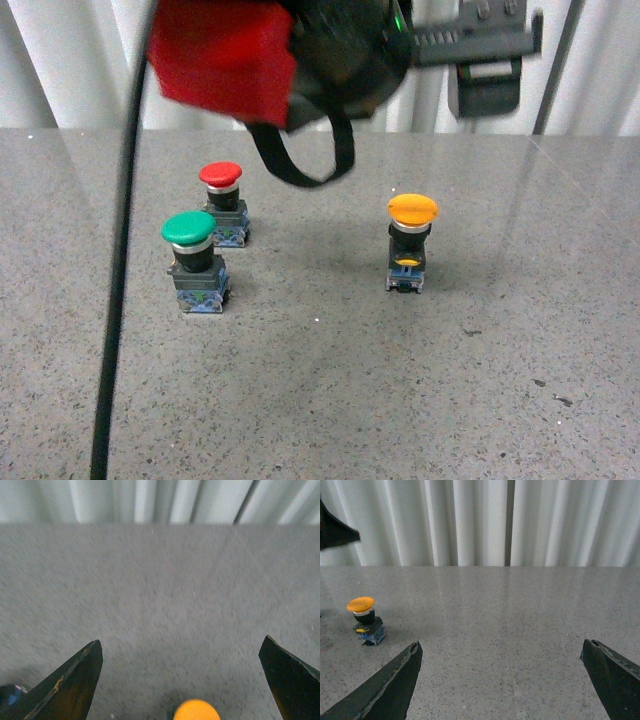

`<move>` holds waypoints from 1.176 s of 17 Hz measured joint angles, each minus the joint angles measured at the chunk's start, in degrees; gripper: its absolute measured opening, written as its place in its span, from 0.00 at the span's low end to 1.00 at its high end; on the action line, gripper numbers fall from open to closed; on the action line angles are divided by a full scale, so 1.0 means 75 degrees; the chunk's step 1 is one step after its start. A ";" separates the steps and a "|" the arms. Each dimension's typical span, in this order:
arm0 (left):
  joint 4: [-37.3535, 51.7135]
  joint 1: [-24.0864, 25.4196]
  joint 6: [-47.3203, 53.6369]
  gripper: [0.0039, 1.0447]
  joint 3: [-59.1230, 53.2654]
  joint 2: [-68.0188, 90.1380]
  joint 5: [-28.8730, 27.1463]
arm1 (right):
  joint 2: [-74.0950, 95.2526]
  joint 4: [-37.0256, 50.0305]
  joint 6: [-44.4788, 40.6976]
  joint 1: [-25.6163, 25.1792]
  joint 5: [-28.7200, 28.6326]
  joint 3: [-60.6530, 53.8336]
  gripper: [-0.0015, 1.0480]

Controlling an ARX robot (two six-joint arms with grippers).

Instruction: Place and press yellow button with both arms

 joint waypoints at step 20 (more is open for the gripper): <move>0.1967 0.4736 0.1926 0.04 -0.8460 -0.9160 0.2101 | 0.0000 0.0000 0.0000 0.0000 0.0000 0.0000 0.94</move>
